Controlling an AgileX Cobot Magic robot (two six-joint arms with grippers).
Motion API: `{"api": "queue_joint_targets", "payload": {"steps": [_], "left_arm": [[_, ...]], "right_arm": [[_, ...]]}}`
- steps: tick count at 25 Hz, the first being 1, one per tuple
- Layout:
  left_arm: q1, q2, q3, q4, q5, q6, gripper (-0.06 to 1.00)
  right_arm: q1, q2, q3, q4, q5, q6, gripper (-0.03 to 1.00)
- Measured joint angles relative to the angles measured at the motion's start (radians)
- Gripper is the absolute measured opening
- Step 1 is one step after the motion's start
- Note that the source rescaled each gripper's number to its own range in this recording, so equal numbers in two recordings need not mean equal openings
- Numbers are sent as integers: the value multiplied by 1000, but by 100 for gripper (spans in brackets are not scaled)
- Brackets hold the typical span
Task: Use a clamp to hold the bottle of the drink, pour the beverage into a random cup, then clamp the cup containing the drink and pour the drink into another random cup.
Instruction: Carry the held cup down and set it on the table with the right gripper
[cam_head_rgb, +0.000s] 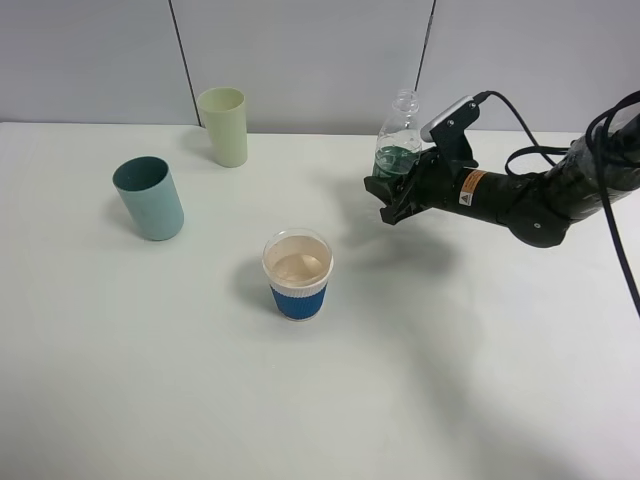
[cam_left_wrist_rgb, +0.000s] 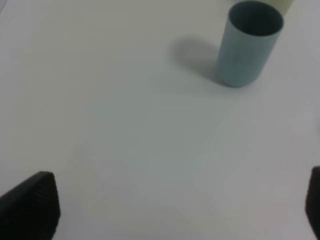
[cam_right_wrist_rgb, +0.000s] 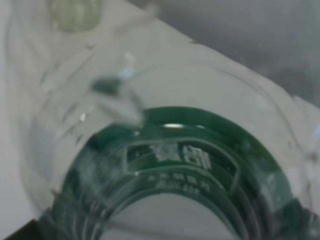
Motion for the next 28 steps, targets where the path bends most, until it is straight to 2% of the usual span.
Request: {"api": "queue_joint_targets", "payload": {"steps": [14,19,28], "left_arm": [[0,0,0,0,0,0,100],[0,0,0,0,0,0,100],[0,0,0,0,0,0,100]], "right_arm": [[-1,75,-20,16,-33,0,0],[-1,102,-22,26,-77,0,0],[-1,105,-22,26,-85,-1,0]]}}
